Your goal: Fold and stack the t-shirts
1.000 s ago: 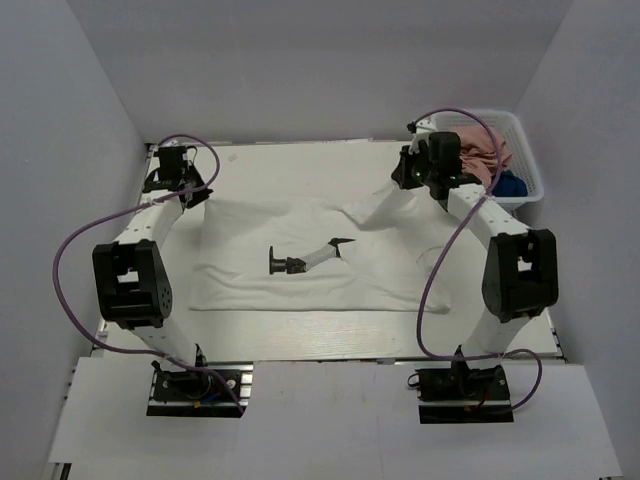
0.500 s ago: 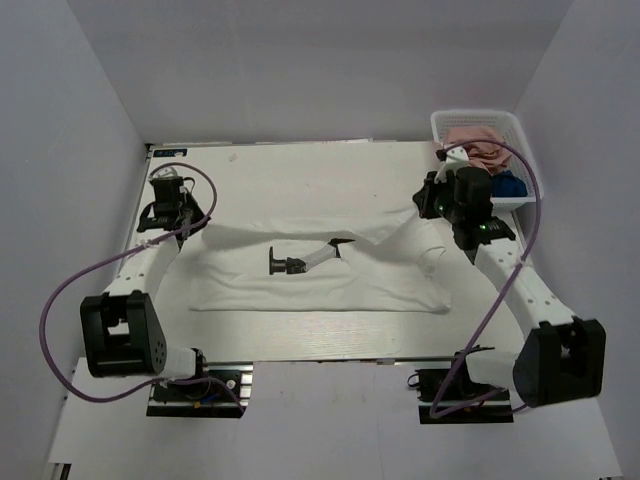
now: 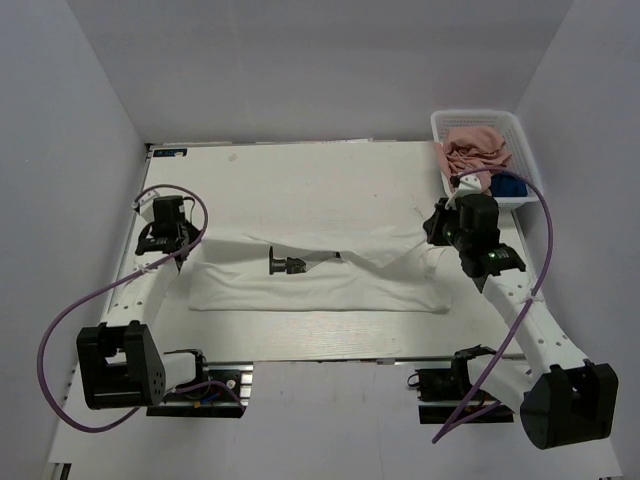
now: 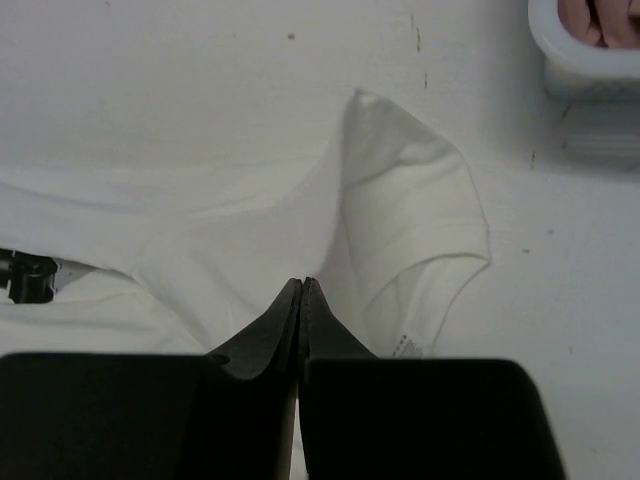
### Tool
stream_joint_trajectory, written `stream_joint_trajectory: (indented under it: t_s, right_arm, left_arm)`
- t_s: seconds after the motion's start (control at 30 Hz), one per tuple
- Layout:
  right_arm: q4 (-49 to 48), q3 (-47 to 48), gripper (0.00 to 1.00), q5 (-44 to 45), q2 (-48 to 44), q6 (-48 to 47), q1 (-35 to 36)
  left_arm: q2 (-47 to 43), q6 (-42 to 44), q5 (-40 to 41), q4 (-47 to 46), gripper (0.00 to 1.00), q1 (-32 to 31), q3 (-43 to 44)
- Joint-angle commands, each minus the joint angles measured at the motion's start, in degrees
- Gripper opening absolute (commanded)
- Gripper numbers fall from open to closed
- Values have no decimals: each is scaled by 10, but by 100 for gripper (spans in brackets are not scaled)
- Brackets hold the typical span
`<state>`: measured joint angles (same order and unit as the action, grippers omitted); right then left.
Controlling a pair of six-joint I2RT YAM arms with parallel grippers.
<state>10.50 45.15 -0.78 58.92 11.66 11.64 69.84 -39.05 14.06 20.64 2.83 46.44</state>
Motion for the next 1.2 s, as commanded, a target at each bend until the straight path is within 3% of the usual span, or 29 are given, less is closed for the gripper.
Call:
stream_joint_trajectory:
  t_s: [0.0, 0.3, 0.37, 0.4, 0.5, 0.57, 0.6, 0.63, 0.7, 0.8, 0.9, 0.93, 1.03, 1.17]
  right_arm:
    - [42, -19, 0, 34, -27, 25, -1]
    - [75, -95, 0, 96, -38, 85, -6]
    - [89, -105, 0, 120, -24, 105, -4]
    - [93, -109, 0, 125, -18, 107, -5]
    - [114, -120, 2, 133, 18, 123, -4]
    - [124, -112, 2, 128, 36, 129, -4]
    - [145, -109, 0, 129, 42, 130, -4]
    - [152, -105, 0, 129, 45, 134, -4]
    - [183, -92, 17, 117, 56, 125, -3]
    - [243, -66, 0, 128, 79, 137, -2]
    - [262, -81, 0, 112, 66, 133, -2]
    - [259, -84, 23, 105, 62, 130, -4]
    - [245, -56, 24, 104, 36, 129, 0]
    - [153, -31, 49, 37, 21, 103, -2]
  left_arm:
    - [-6, -52, 54, 36, 0, -1, -16]
    - [5, -133, 66, 84, 2, -1, -61]
    - [27, -172, 84, 141, 17, -1, -53]
    - [40, -192, 84, 161, 31, -1, -48]
    - [85, -226, 91, 227, 56, -1, -5]
    - [97, -231, 91, 244, 62, -1, 17]
    - [97, -231, 91, 261, 72, -1, 43]
    - [97, -231, 91, 266, 77, -1, 55]
    - [92, -231, 91, 266, 83, -1, 76]
    - [78, -213, 73, 261, 84, -1, 109]
    - [64, -174, 39, 214, 98, -1, 116]
    - [57, -160, 8, 196, 100, -1, 116]
    - [57, -122, -45, 141, 100, -1, 96]
    - [87, -113, -96, 117, 100, -12, 82]
